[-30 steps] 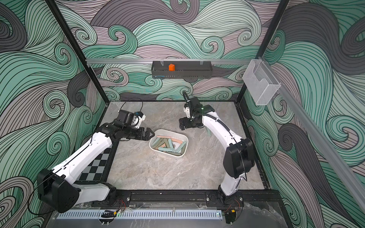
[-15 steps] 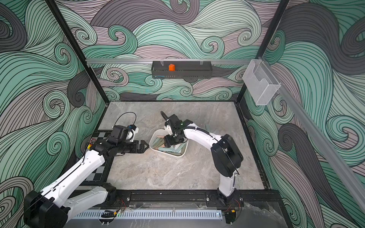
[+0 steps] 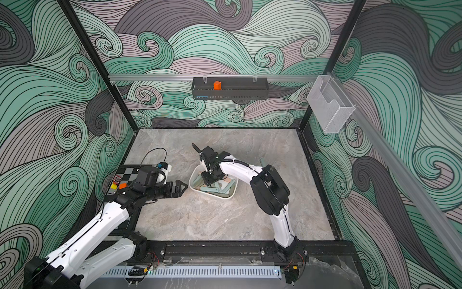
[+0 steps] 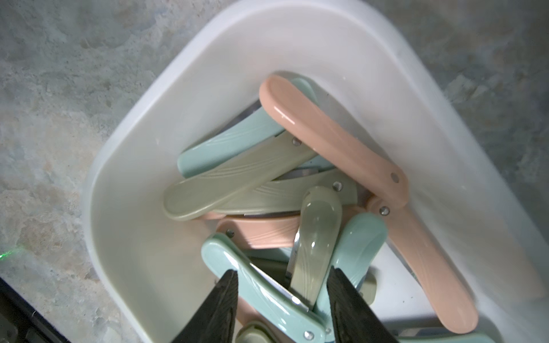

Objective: Take the fruit knife out of the storage box
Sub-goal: Pick up the fruit knife from the storage box.

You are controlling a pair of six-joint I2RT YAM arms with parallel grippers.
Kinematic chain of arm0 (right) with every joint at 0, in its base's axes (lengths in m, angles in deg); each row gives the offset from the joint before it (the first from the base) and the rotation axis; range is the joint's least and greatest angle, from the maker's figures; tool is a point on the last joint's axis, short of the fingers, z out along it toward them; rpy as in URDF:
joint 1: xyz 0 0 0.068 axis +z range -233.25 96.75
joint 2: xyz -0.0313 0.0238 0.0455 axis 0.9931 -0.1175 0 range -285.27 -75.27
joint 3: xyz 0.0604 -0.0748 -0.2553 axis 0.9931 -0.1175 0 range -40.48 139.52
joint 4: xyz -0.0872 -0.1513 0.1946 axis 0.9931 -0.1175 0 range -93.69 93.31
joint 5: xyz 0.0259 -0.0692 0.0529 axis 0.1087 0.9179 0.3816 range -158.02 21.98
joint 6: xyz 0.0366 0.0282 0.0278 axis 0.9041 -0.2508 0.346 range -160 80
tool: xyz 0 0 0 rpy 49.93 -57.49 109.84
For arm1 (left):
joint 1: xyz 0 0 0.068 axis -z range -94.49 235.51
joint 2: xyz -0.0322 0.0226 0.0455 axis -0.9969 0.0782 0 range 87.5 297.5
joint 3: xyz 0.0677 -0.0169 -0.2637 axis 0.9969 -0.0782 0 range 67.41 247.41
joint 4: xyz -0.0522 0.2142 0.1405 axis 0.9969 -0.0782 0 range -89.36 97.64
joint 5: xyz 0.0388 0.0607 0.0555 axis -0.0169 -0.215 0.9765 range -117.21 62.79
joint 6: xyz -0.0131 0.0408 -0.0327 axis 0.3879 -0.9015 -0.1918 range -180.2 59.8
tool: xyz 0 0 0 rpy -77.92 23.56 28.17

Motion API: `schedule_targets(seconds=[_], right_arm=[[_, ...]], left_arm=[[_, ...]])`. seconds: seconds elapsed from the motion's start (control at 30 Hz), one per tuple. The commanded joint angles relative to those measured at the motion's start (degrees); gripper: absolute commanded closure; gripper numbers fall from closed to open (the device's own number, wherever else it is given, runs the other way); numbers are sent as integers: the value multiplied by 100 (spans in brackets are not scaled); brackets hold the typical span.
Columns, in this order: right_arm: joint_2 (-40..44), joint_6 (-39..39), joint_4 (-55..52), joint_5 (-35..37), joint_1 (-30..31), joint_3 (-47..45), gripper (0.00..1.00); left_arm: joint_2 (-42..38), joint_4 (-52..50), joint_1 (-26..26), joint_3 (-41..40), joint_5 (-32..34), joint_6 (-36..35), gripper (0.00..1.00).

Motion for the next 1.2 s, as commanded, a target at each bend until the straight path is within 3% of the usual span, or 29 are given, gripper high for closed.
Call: schedule_targets(seconds=[0.0,0.57,0.9,1.17], right_arm=[[-170,-116,-142,160,-2,243,48],[-659,-32,-404,128,-240,502,51],[-754,-55,-447,113,-329,501,70],[-698,-63,-520,150,-326,536,74]], left_arm=[[-44,127,-32,31,-25,17,1],[179,141,-35,105,1,-88,1],[231,140,-35,149,-69,-104,1],[107,-89,-36,252,-184,-87,1]])
